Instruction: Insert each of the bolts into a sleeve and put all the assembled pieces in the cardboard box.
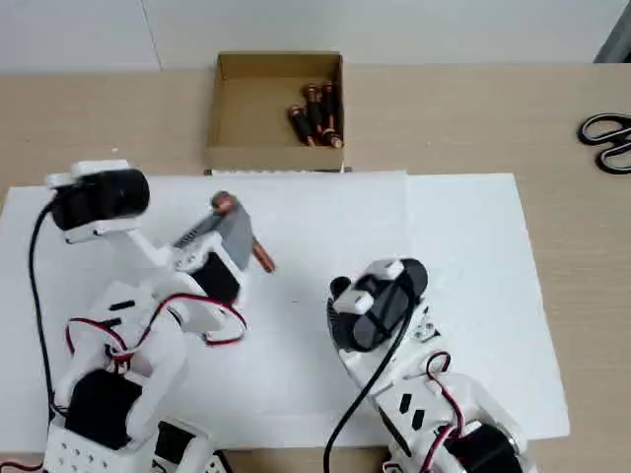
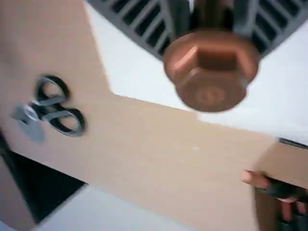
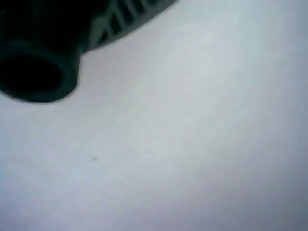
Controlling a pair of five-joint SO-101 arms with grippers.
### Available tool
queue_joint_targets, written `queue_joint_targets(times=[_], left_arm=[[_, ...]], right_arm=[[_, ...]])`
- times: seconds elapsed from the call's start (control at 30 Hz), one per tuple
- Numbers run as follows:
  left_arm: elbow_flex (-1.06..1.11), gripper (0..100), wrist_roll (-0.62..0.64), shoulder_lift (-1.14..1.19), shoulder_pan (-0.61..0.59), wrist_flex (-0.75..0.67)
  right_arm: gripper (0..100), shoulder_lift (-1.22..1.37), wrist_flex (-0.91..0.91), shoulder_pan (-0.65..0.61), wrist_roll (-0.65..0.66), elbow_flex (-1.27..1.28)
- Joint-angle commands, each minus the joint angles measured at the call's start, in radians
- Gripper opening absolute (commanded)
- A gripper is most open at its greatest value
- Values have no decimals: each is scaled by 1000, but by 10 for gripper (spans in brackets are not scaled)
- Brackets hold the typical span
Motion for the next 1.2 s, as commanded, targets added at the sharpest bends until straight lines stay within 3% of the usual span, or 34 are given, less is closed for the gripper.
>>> queue_joint_targets(times=[0.0,0.27,0.8,1.17], left_arm=[[-4,5,35,-23,78,-28],[-4,5,43,-23,172,-29],[107,5,41,-29,186,-32],[130,5,40,-31,265,-20]], right_arm=[[4,-22,-25,-10,9,12],[4,-22,-31,-143,9,15],[4,-22,-31,-147,11,-21],[4,-22,-31,-145,11,-40]])
